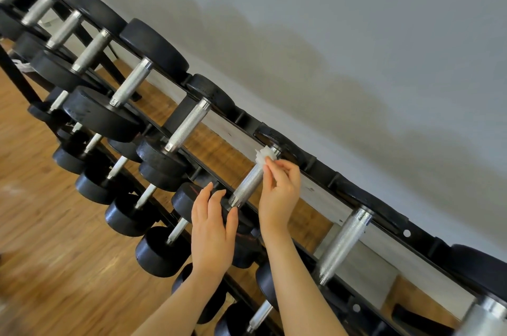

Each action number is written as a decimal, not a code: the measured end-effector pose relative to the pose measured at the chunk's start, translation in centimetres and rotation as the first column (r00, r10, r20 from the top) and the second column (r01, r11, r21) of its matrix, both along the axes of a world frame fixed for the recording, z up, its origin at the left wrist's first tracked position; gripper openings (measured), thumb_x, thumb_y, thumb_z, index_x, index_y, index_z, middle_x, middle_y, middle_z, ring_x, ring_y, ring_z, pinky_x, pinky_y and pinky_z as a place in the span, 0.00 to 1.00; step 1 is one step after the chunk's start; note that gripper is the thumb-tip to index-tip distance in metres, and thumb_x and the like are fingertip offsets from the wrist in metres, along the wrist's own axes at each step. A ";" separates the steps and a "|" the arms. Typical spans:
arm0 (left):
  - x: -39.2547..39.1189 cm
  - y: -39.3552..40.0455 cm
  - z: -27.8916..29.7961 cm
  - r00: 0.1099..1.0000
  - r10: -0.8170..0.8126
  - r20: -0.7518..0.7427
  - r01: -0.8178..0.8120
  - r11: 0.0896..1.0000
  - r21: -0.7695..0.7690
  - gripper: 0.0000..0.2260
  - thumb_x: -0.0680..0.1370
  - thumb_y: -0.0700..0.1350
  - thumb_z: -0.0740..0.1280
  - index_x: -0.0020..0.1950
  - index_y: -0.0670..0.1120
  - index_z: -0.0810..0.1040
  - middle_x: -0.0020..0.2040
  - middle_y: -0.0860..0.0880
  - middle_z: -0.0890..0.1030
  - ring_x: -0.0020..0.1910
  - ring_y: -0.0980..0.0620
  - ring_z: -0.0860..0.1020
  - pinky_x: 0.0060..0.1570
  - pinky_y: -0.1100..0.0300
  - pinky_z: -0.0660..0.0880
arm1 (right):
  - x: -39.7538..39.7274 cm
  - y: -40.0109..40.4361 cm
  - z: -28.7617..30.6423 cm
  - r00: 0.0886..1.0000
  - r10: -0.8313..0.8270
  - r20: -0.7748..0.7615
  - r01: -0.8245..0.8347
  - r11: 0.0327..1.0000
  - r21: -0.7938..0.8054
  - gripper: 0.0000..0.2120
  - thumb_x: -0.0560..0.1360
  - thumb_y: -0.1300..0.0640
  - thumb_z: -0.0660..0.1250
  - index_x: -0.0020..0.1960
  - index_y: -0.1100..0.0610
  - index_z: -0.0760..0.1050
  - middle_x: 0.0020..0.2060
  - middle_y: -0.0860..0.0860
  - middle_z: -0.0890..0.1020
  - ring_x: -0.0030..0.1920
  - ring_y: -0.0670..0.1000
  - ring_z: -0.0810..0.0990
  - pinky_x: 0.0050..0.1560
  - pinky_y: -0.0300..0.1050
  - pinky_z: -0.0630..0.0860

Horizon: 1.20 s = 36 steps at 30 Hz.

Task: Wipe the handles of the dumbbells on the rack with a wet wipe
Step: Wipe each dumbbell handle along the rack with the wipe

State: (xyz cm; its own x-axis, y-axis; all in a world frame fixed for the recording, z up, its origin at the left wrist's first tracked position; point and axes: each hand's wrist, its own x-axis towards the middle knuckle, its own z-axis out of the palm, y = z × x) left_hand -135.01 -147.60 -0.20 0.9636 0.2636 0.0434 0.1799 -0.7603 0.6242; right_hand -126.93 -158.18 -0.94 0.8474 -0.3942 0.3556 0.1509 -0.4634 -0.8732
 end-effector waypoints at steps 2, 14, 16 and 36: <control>0.0 0.0 0.0 1.000 0.006 0.000 -0.006 1.000 -0.007 0.29 0.78 0.62 0.50 0.73 0.47 0.68 0.78 0.50 0.60 0.77 0.50 0.55 0.70 0.55 0.54 | -1.1 0.6 -0.3 1.000 0.030 0.001 -0.030 1.000 0.006 0.12 0.77 0.56 0.65 0.56 0.59 0.82 0.51 0.53 0.78 0.51 0.50 0.78 0.45 0.41 0.81; 0.0 0.0 0.1 1.000 0.008 0.007 -0.008 1.000 -0.001 0.29 0.78 0.62 0.50 0.72 0.46 0.69 0.77 0.49 0.61 0.77 0.49 0.56 0.70 0.55 0.54 | -1.2 1.2 0.1 0.998 -0.049 -0.034 0.053 0.990 0.129 0.09 0.74 0.63 0.70 0.54 0.60 0.83 0.49 0.54 0.79 0.49 0.50 0.80 0.47 0.29 0.76; 0.0 0.0 0.1 1.000 0.006 0.007 -0.006 1.000 -0.005 0.29 0.78 0.62 0.50 0.71 0.46 0.69 0.77 0.49 0.61 0.77 0.49 0.56 0.70 0.55 0.54 | -2.3 1.3 -0.3 0.999 -0.023 -0.027 0.027 0.990 0.137 0.10 0.74 0.63 0.70 0.55 0.59 0.82 0.48 0.52 0.79 0.46 0.49 0.80 0.46 0.30 0.76; -0.1 -0.2 -0.1 0.999 0.035 0.031 -0.033 0.998 -0.058 0.23 0.79 0.58 0.56 0.70 0.47 0.71 0.76 0.50 0.63 0.76 0.49 0.57 0.70 0.54 0.56 | -0.9 -0.6 1.1 0.964 0.259 -0.061 -0.255 0.835 -0.487 0.11 0.75 0.57 0.66 0.52 0.61 0.82 0.50 0.53 0.83 0.50 0.52 0.78 0.45 0.38 0.78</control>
State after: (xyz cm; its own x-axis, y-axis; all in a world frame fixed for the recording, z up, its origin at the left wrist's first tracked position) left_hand -135.12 -147.84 -0.32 0.9524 0.2994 0.0574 0.1847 -0.7165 0.6727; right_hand -127.86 -158.80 0.20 0.8907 0.0627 0.4502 0.3294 -0.7716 -0.5442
